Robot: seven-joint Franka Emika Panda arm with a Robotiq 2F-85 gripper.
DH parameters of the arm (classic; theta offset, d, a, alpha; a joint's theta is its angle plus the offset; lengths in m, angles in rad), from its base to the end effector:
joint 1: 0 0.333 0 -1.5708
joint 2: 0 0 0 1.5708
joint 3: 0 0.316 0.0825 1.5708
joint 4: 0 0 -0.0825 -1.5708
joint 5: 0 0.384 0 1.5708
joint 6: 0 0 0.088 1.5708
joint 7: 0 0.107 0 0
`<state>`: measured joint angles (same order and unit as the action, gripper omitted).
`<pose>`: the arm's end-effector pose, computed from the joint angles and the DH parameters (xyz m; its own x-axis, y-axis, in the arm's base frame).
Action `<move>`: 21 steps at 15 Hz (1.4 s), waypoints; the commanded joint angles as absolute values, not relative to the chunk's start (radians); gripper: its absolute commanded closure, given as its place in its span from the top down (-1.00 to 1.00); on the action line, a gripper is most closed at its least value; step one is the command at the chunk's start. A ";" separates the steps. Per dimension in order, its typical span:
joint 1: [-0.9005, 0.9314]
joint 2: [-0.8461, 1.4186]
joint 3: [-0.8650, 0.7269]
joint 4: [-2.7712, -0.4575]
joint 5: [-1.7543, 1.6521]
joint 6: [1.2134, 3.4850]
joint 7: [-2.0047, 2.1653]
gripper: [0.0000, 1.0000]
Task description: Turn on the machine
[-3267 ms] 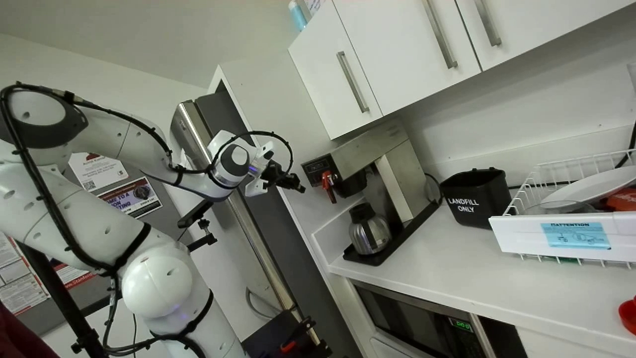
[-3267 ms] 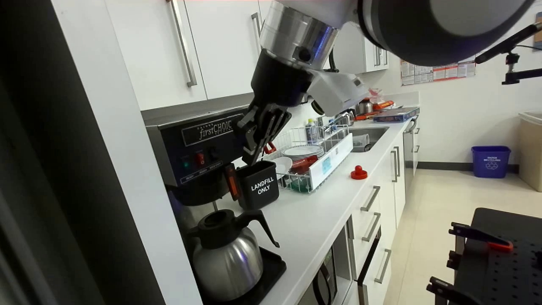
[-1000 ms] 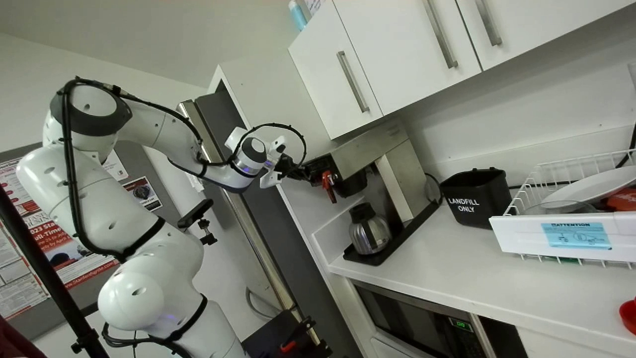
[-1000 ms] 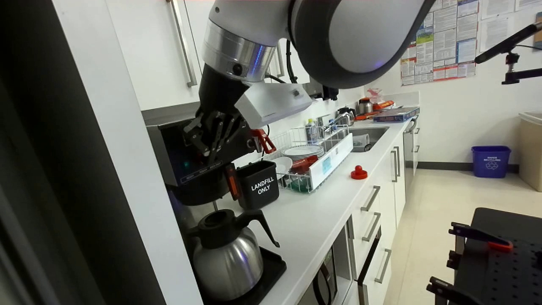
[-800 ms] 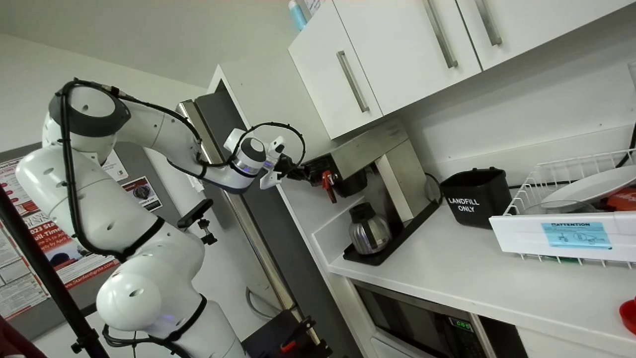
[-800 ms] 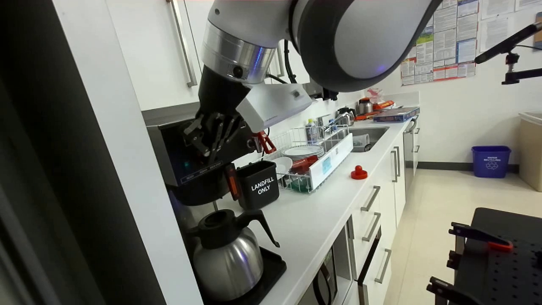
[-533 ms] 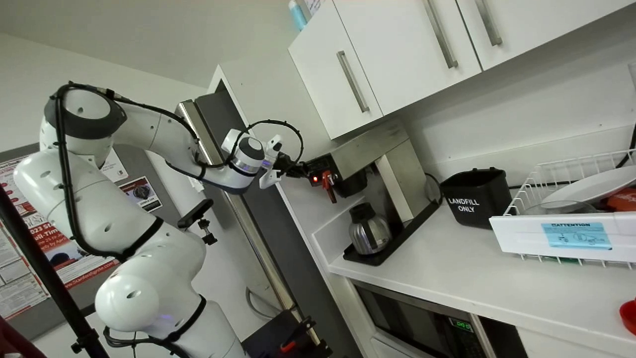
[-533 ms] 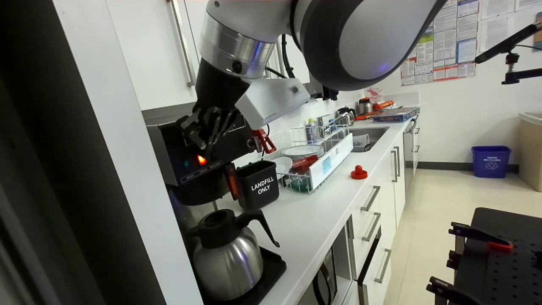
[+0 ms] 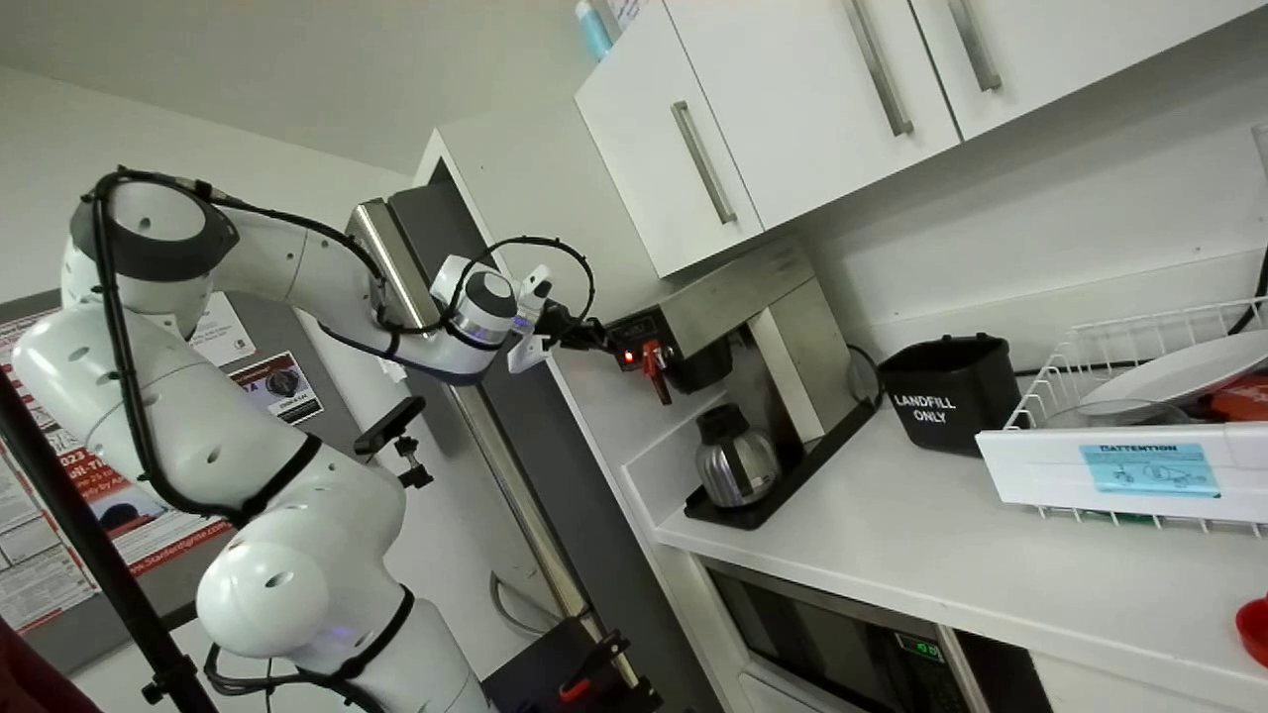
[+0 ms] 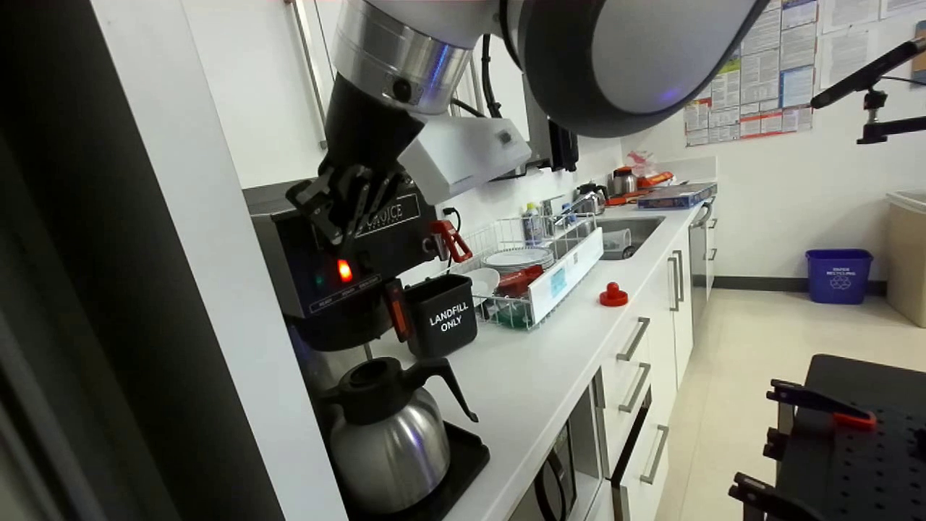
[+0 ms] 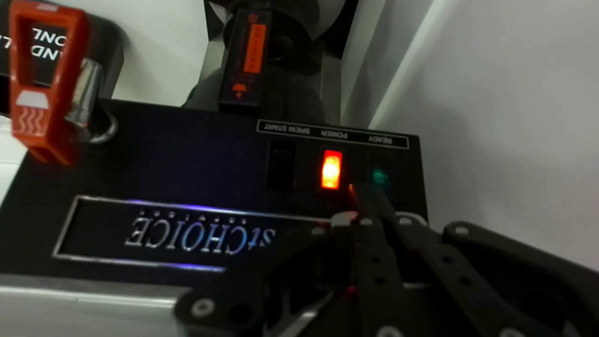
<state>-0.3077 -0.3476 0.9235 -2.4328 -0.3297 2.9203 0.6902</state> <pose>0.3888 0.3248 0.4557 0.6697 0.2356 0.7042 0.2605 -0.9626 0.0744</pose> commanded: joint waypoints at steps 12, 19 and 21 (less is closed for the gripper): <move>0.234 -0.828 0.528 -2.673 -0.078 2.580 0.516 -0.47; 0.216 -0.838 0.552 -2.675 -0.079 2.602 0.531 -0.45; 0.216 -0.838 0.552 -2.676 -0.079 2.602 0.531 -0.45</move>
